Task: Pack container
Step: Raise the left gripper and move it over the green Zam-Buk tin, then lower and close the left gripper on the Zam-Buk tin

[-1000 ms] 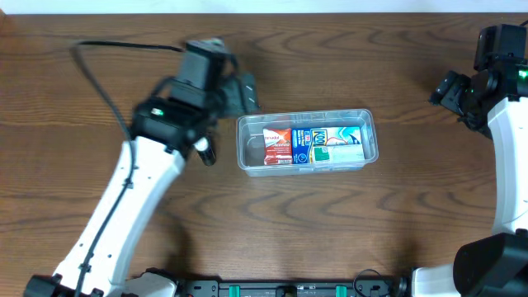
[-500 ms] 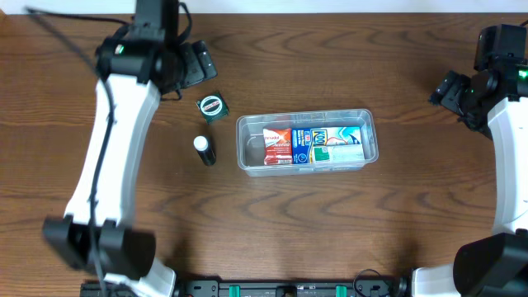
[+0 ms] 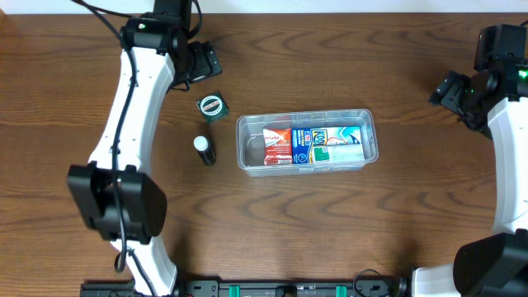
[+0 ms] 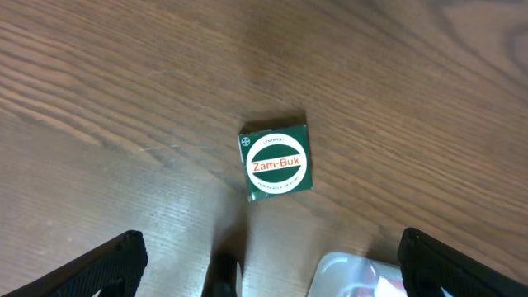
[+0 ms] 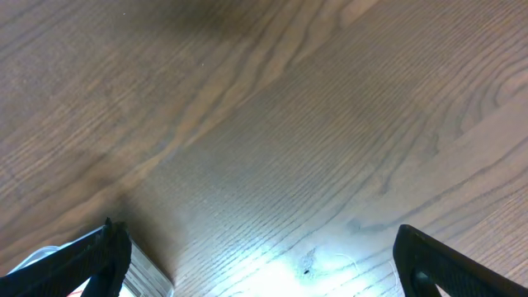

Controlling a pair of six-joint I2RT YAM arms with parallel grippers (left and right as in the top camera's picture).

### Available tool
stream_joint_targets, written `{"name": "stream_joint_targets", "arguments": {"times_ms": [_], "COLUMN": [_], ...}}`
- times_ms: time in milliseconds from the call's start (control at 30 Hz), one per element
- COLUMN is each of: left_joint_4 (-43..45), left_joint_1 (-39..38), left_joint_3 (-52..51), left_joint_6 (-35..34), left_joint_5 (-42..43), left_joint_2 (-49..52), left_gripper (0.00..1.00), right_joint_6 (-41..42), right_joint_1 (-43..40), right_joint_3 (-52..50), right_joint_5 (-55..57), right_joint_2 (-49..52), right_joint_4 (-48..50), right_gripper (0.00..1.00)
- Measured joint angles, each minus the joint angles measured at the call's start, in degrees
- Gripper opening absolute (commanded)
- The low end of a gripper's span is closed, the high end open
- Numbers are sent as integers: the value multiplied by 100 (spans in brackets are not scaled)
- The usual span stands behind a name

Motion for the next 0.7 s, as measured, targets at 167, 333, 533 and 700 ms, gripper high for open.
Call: {"name": "stream_joint_targets", "arguments": {"times_ms": [167,333,533,700], "left_joint_4": [4,4,107,260], "left_joint_1": [-2,-2,-2,-24], "left_joint_3": [9,9,9,9], "left_joint_6": [0,0,0,2], "left_joint_5": [0,0,2,0], "left_joint_2": [549,1051,1325,1456], "left_gripper": [98,98,98,98], "right_joint_6": [0,2,0,0], "right_joint_1": [0,0,0,0], "right_joint_3": [-2,0,0,0], "right_joint_5": [0,0,0,0], "right_joint_2": [0,0,0,0], "right_joint_4": [0,0,0,0], "right_gripper": [99,99,99,99]}}
